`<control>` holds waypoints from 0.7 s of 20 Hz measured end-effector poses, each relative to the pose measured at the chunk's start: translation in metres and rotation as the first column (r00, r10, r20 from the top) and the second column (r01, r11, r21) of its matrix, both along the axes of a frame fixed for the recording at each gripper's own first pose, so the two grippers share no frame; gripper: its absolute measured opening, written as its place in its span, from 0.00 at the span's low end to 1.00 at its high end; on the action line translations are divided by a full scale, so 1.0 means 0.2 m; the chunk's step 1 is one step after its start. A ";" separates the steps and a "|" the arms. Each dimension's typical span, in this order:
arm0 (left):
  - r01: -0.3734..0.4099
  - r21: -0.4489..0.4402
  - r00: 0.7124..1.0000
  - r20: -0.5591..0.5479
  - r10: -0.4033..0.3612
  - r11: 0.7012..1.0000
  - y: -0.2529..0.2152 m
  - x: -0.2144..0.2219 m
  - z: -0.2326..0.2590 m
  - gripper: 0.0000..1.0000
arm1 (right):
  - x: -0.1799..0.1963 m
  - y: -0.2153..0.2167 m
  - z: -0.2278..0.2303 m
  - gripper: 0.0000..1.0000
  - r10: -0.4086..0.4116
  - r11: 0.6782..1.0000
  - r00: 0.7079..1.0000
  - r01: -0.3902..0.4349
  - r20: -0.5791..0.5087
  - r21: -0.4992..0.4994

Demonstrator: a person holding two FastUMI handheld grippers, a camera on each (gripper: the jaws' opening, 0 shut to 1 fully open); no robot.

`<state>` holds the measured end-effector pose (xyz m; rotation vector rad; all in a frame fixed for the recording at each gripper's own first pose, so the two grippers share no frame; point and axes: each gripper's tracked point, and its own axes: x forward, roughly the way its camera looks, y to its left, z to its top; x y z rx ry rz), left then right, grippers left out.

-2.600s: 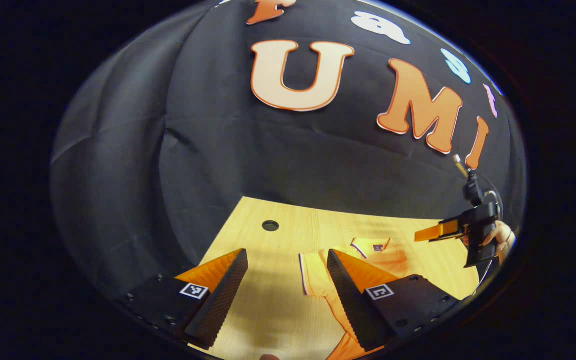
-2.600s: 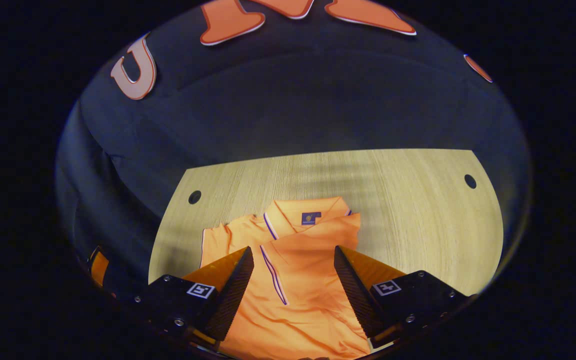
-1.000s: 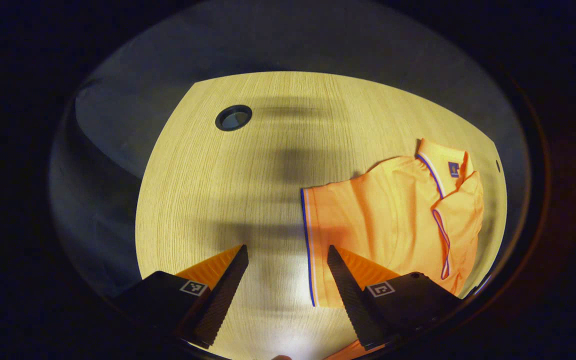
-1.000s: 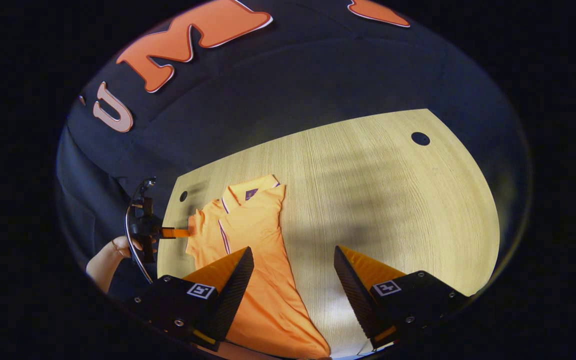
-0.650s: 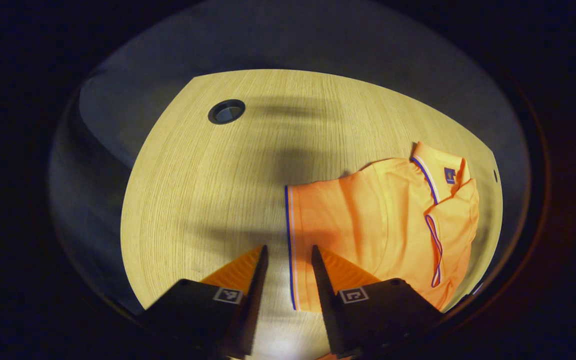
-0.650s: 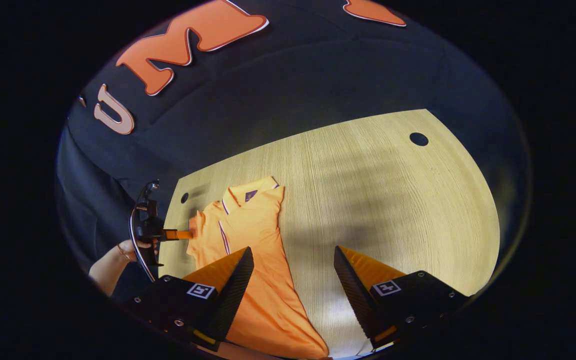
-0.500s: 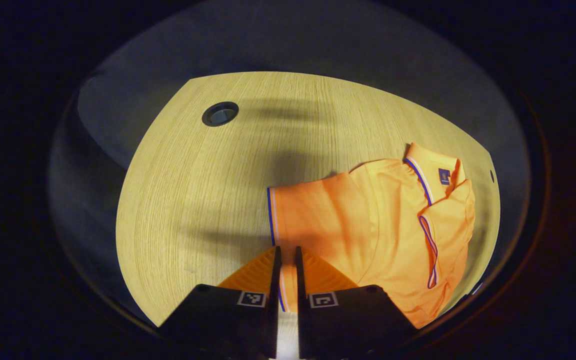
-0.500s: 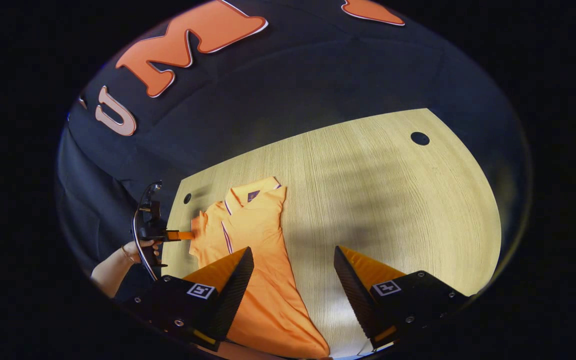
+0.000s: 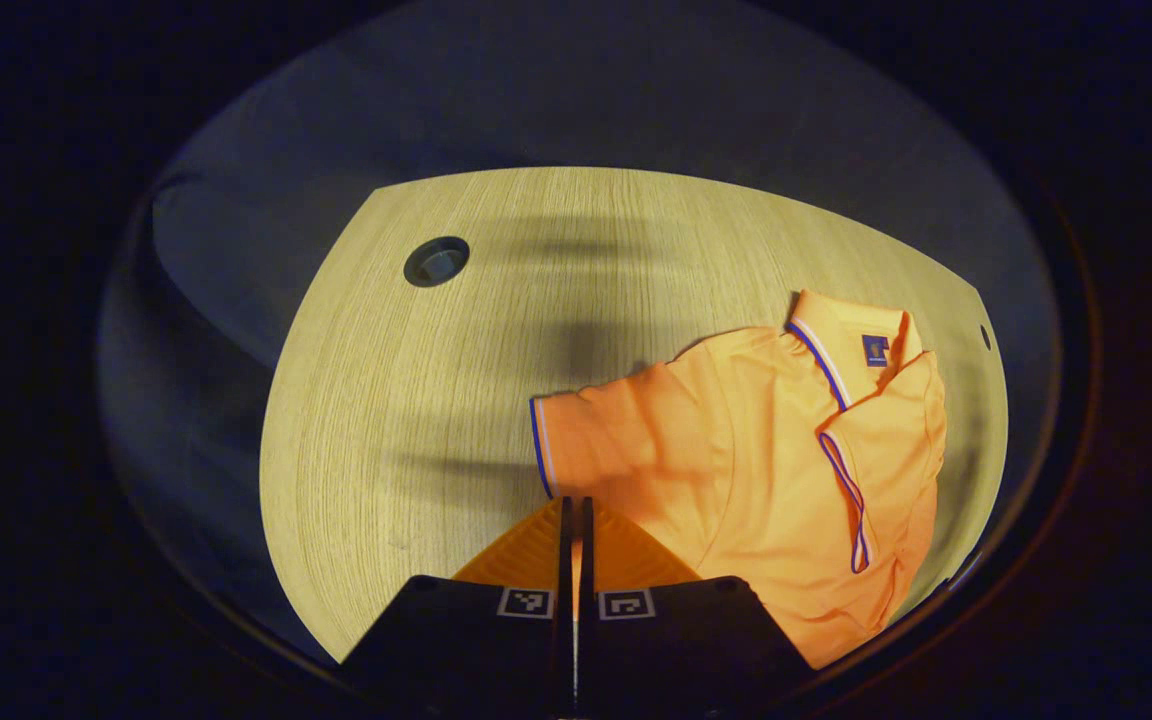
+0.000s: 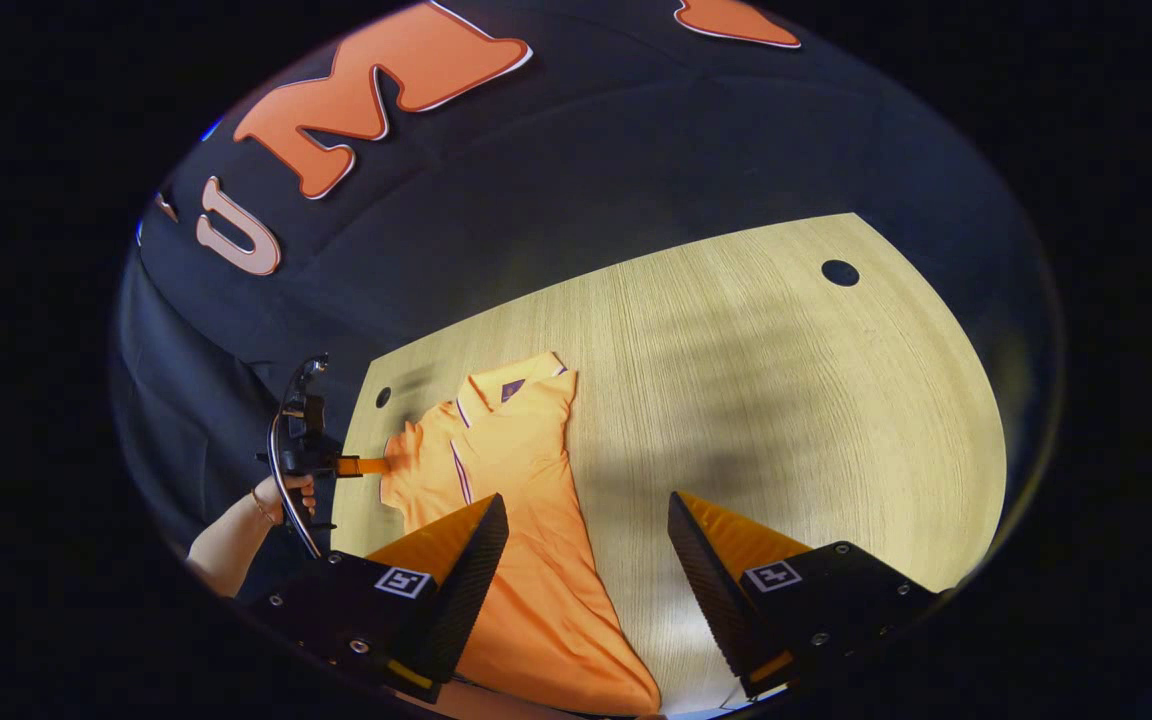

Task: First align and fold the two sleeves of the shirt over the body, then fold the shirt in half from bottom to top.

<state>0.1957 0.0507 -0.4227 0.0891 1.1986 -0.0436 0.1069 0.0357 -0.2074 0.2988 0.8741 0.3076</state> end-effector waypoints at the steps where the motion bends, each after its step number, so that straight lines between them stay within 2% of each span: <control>1: 0.012 -0.004 1.000 0.002 -0.012 1.000 -0.02 -0.01 0.04 0.01 | 0.00 0.00 0.01 0.98 0.002 1.000 1.000 -0.002 0.005 0.006; 7: 0.083 -0.046 0.994 0.071 -0.080 0.995 -0.27 -0.01 0.30 0.02 | -0.03 -0.04 0.07 0.98 -0.002 1.000 1.000 0.001 0.031 0.023; 14: 0.207 -0.100 0.976 0.089 -0.198 0.973 -0.75 -0.07 0.44 0.02 | -0.08 -0.16 0.11 0.98 -0.015 1.000 0.998 0.014 0.062 0.020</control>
